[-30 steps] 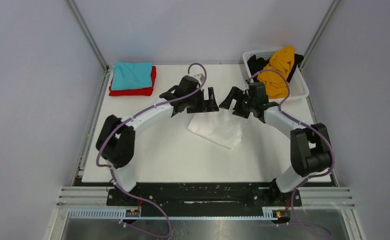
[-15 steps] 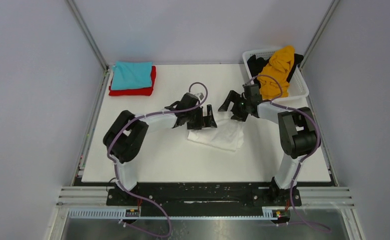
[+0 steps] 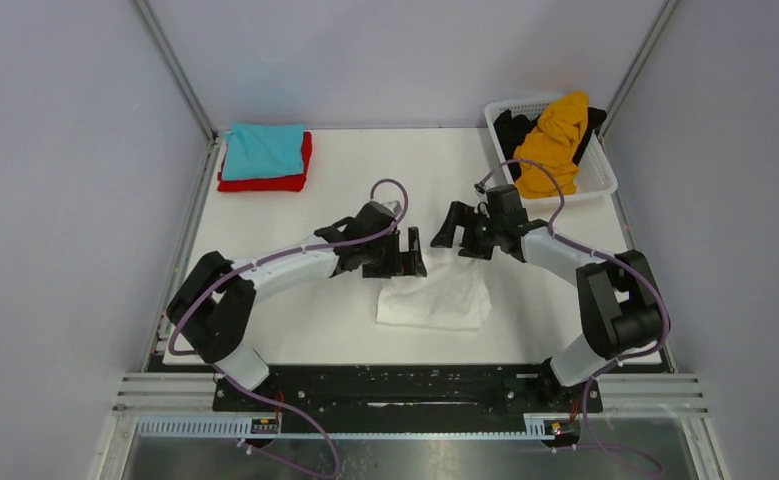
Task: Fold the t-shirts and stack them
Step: Smooth out wrinkles on the folded tshirt
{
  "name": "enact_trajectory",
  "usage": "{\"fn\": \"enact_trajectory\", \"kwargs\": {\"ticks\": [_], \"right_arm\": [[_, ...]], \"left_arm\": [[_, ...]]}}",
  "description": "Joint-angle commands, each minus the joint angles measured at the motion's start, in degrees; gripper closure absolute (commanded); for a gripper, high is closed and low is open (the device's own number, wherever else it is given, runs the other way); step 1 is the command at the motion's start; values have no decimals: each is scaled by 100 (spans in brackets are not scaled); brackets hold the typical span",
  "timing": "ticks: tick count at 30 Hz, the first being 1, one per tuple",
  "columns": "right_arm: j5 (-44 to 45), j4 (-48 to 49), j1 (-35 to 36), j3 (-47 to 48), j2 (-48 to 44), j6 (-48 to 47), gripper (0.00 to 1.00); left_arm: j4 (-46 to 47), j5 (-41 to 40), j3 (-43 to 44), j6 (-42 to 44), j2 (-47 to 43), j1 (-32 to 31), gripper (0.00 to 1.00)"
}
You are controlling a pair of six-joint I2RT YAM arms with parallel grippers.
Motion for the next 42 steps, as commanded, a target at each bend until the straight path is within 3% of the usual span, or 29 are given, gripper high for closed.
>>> {"fn": "enact_trajectory", "kwargs": {"ticks": [1,9,19,24,32,36,42], "right_arm": [[130,-228,-30,320,-555,-379,0],[136,-296,-117,357,-178,-311,0],[67,-133,-638,83,500,-217,0],[-223,-5,-774,44,615,-157,1],[1,-1243,-782,893,-721,-883,0],[472,-1389,-777,509,-1689,-913,0],[1476,-1333,-786,-741,-3148,-578,1]], "left_arm": [[-287,-525,926,412,211,399,1],[-255,565,1774,649,1483,772,1],[-165,494,1934,523,2318,910,1],[-280,483,1962,521,2315,997,1],[-934,-406,2229,591,844,989,1],[-1183,-1059,1732,573,131,989,1],[-1608,-1066,1148,530,121,904,1]]}}
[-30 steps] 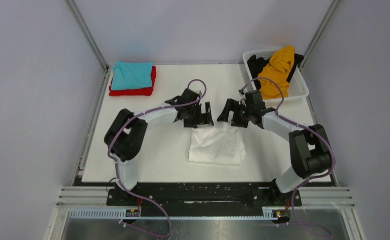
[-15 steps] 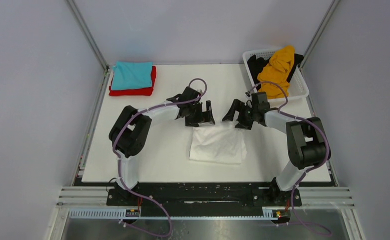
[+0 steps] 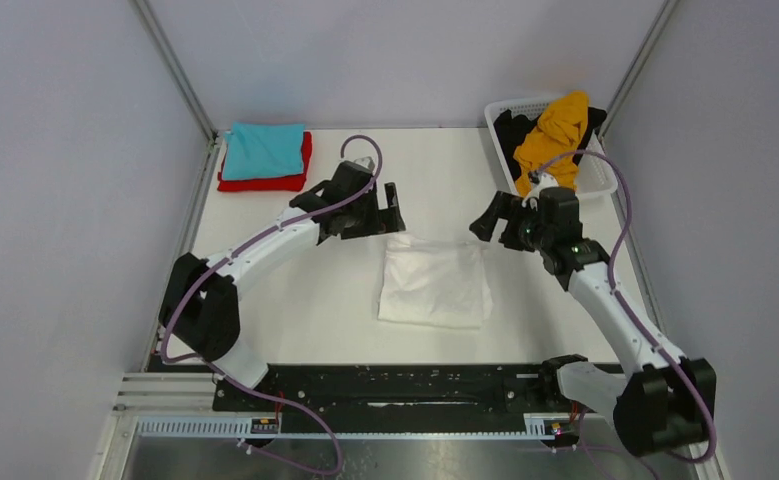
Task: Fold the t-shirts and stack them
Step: Smooth out wrinkles on the folded tshirt, then put the neatly folded tshirt into the corner of the board with the left arm
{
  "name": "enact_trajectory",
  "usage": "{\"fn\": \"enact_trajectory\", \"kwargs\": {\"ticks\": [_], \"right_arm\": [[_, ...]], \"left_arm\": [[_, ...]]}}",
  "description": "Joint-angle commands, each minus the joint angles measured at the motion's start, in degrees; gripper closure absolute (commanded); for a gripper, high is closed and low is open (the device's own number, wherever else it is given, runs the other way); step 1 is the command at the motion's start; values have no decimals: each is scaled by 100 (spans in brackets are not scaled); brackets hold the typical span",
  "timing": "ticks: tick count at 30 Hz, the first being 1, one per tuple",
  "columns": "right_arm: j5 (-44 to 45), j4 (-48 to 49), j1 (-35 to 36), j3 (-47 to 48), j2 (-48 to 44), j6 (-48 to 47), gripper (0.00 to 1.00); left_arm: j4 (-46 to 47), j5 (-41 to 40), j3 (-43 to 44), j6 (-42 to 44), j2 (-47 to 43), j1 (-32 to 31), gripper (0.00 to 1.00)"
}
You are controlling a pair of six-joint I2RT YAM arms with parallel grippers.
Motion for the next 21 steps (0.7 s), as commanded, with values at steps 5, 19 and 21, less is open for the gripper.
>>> {"fn": "enact_trajectory", "kwargs": {"ticks": [5,19,21], "right_arm": [[1294,-205,-41,-1260,-1290,-57,0],[1260,-234,-34,-1475,-1613,-145,1],[1289,-233,-37,-1492,-1636,-145,0]], "left_arm": [[-274,-269,-991,-90,387,-335,1],[-523,-922,-186,-755,2085,-1144,8],[-747,-1129,68,-865,2366,-1289,18]]}}
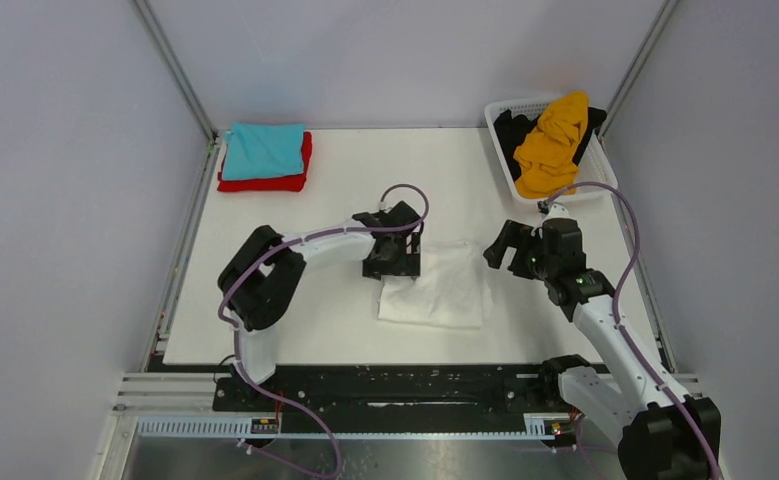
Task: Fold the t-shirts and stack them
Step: Put the neatly folded tshirt into the corner of the board with the left arm
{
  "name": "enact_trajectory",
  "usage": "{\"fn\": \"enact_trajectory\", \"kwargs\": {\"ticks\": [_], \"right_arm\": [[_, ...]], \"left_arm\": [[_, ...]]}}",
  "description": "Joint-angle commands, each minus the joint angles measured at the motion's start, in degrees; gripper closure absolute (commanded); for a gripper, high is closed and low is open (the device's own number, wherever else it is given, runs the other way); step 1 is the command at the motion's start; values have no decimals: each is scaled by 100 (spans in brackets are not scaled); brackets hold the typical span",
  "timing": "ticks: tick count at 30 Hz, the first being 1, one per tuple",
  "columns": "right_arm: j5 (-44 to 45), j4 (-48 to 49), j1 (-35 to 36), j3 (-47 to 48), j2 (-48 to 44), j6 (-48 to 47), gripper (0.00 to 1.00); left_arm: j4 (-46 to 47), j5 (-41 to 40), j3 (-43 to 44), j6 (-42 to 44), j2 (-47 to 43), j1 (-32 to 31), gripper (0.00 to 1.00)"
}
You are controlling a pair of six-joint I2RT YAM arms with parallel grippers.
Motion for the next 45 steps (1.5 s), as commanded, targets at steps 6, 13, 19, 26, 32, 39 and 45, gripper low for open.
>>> {"fn": "enact_trajectory", "kwargs": {"ticks": [6,13,19,26,32,39,45], "right_arm": [[365,123,-18,-14,-146,-68,0],[440,110,-17,0,-145,3,0],[743,-93,-19,5,-332,178,1],[1033,-77,-19,-64,-559,207,1],[1238,-70,-24,-31,-232,224,0],[1279,-78,-20,13,52,293,1],[1397,-76,-19,26,140,293,1]], "left_arm": [[-1559,-1783,1385,-615,1658,-734,59],[-2649,-3201,2638,-283,1843,-536,100],[-2664,-4732,3444,1114,1398,-60,100],[-1461,-5024,3795,2990,1290,933,100],[6,-5355,3682,4819,1171,1510,100],[1158,-5058,4029,6187,1131,2019,100],[1371,-4956,4494,6685,1174,2419,100]]}}
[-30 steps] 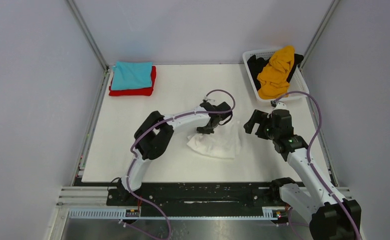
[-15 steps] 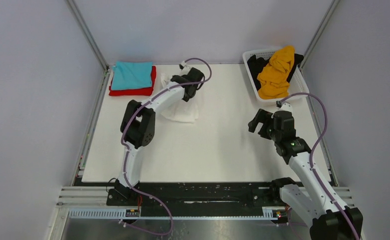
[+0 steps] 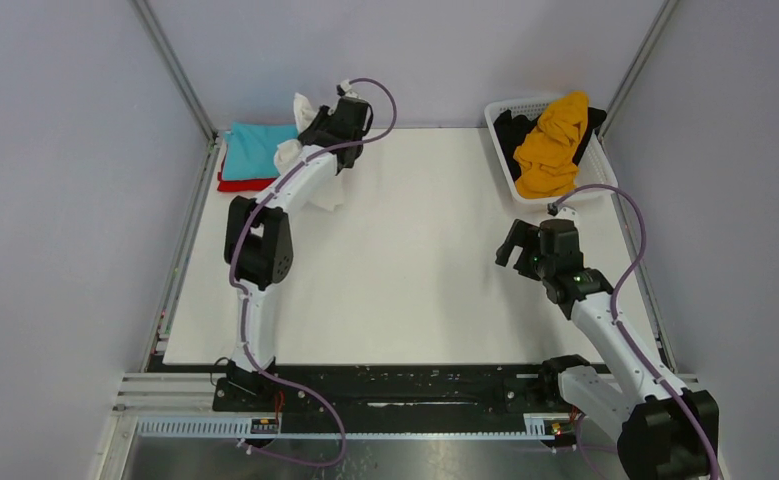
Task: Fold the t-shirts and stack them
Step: Put the neatly folded tshirt into the corner of the board with the left arm
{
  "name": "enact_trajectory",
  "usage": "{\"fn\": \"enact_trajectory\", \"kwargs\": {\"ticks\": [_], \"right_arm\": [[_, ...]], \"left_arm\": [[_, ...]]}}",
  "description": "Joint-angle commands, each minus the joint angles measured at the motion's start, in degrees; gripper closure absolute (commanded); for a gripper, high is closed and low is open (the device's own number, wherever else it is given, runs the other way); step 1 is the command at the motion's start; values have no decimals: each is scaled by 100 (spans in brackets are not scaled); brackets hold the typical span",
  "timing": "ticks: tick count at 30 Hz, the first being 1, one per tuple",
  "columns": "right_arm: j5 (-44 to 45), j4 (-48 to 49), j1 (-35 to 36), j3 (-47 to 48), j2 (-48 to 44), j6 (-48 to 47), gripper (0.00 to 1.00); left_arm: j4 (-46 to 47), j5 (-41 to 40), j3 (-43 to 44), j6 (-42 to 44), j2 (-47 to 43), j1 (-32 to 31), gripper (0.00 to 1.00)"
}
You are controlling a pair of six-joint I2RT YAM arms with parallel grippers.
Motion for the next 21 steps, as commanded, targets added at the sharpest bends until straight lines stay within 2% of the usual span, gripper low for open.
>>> {"fn": "enact_trajectory", "kwargs": {"ticks": [1,12,21], "right_arm": [[307,34,-19,71,62,62,1],[320,-19,-19,195,421,60,1],[352,-159,-18,296,510,50,0]], "left_arm": [[625,-21,656,689,-431,321,100],[843,187,1440,1027,-381,631,100],[1065,409,1425,1112,-314,928,100]]}}
